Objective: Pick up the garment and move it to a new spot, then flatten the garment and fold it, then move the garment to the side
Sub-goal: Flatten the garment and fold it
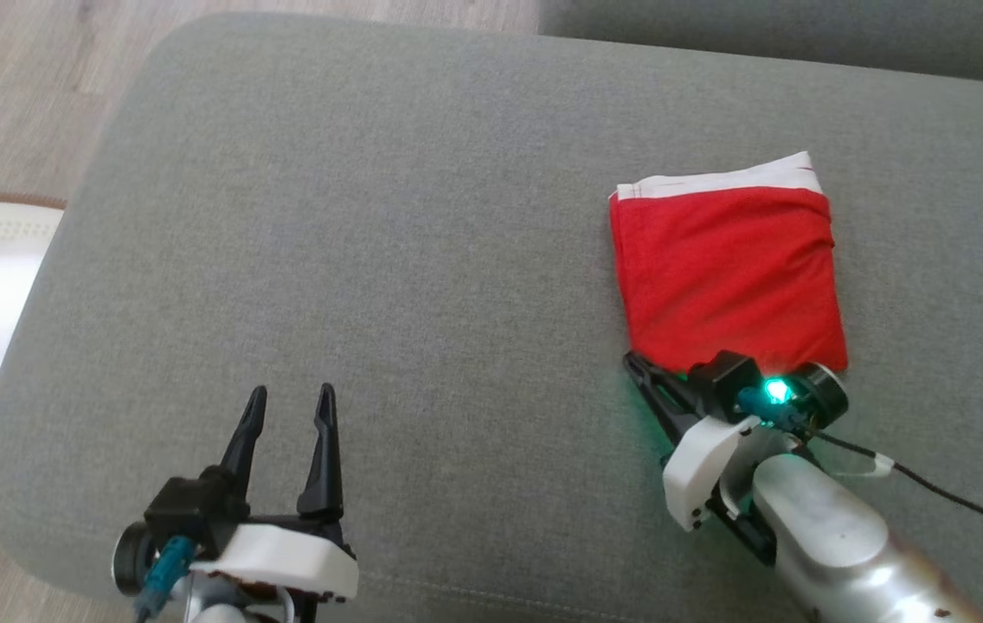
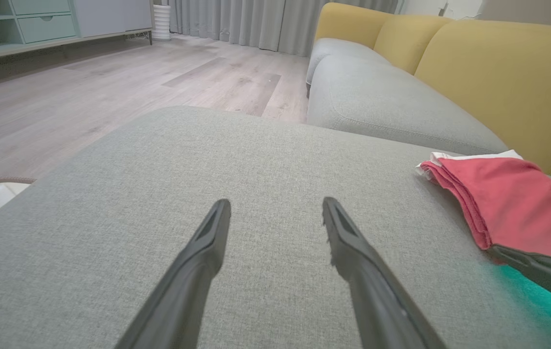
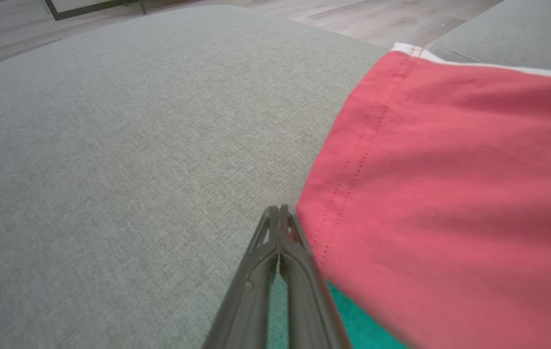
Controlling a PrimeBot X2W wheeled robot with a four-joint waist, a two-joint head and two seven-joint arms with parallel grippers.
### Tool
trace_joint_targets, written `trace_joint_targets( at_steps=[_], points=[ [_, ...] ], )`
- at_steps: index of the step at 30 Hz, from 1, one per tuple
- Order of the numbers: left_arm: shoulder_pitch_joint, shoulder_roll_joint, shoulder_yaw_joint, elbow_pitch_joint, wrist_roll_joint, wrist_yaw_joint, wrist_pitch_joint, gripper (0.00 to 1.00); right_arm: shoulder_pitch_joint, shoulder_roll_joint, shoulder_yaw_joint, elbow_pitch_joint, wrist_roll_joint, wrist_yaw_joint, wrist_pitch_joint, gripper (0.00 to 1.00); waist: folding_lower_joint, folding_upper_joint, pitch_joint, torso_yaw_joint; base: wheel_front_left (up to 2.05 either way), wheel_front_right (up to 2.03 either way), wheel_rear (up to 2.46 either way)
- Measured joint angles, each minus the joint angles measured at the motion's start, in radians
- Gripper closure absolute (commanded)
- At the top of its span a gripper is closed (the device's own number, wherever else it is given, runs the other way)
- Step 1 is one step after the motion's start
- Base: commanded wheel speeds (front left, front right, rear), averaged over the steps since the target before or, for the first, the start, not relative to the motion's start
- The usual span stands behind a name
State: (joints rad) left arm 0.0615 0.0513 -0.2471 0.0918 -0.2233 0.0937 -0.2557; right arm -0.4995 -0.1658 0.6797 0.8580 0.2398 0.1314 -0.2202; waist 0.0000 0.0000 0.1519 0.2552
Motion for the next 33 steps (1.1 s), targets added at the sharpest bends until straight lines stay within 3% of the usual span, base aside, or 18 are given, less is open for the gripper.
trace_joint_targets(
  at_steps=[6,12,13,15,16,17,24,33],
  points=[
    [0.026,0.0,0.002,0.002,-0.008,0.004,0.0,0.0,0.012,0.0,0.01,-0.03,0.043,0.0,-0.012,1.0,0.0,0.0,-0.032,-0.023,0.0,0.0,0.0],
    [0.052,0.0,0.025,0.011,0.002,0.0,0.0,0.0,0.115,-0.014,-0.17,-0.151,0.058,0.0,-0.028,1.0,0.0,0.0,-0.086,-0.045,0.0,0.0,0.0],
    [0.059,0.0,0.035,0.013,0.008,-0.007,0.0,0.0,0.143,-0.019,-0.214,-0.181,0.053,0.0,-0.028,0.9,0.0,0.0,-0.095,-0.05,0.0,0.0,0.0],
    [0.078,0.001,0.05,0.021,0.021,-0.016,0.0,0.0,0.208,-0.032,-0.3,-0.249,0.034,0.0,-0.028,0.51,0.0,0.0,-0.114,-0.06,0.0,0.0,0.0],
    [0.09,0.0,0.06,0.025,0.026,-0.022,0.0,0.0,0.241,-0.036,-0.343,-0.281,0.021,0.0,-0.028,0.11,0.0,0.0,-0.123,-0.066,0.0,0.0,0.0],
    [0.102,0.001,0.07,0.03,0.033,-0.026,0.0,0.0,0.275,-0.036,-0.384,-0.31,0.008,0.0,-0.028,0.0,-0.0001,0.0,-0.131,-0.073,0.0,0.0,0.0],
    [0.147,0.001,0.118,0.051,0.057,-0.072,0.0,0.0,0.472,-0.003,-0.583,-0.456,-0.067,0.0,-0.028,0.0,-0.0001,0.0,-0.169,-0.119,0.0,0.0,0.0],
    [0.151,0.001,0.144,0.075,0.064,-0.095,0.0,0.0,0.587,0.05,-0.64,-0.549,-0.097,0.0,-0.028,0.0,-0.0001,0.0,-0.184,-0.136,0.0,0.0,0.0]
  ],
)
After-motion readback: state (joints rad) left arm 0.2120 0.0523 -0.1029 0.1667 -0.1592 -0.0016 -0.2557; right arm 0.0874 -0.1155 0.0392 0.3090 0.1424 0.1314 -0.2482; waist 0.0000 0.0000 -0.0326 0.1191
